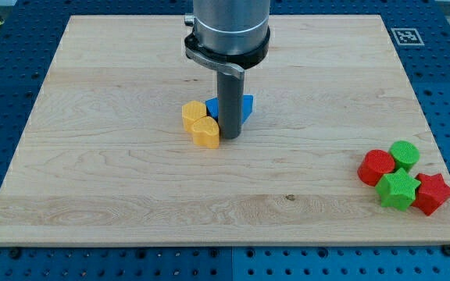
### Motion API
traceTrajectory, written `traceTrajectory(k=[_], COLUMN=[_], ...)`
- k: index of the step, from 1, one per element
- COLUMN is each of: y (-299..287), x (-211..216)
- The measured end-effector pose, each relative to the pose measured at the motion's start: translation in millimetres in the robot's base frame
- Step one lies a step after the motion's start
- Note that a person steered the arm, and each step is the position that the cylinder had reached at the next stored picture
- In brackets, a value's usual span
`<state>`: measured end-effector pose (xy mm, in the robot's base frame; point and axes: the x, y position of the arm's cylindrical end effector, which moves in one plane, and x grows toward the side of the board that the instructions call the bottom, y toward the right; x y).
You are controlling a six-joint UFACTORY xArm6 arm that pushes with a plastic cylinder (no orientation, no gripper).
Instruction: Separate the yellow blocks from the blue cube
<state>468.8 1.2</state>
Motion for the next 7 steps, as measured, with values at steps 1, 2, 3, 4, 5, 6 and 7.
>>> traceTrajectory(k=[1, 2, 3, 4, 5, 6, 7], y=[-3.4, -3.4, -3.5, -7.5, -16.4, -24.8, -24.8], x=[0.0, -0.1, -14.8, -36.0, -47.8, -49.6, -29.0])
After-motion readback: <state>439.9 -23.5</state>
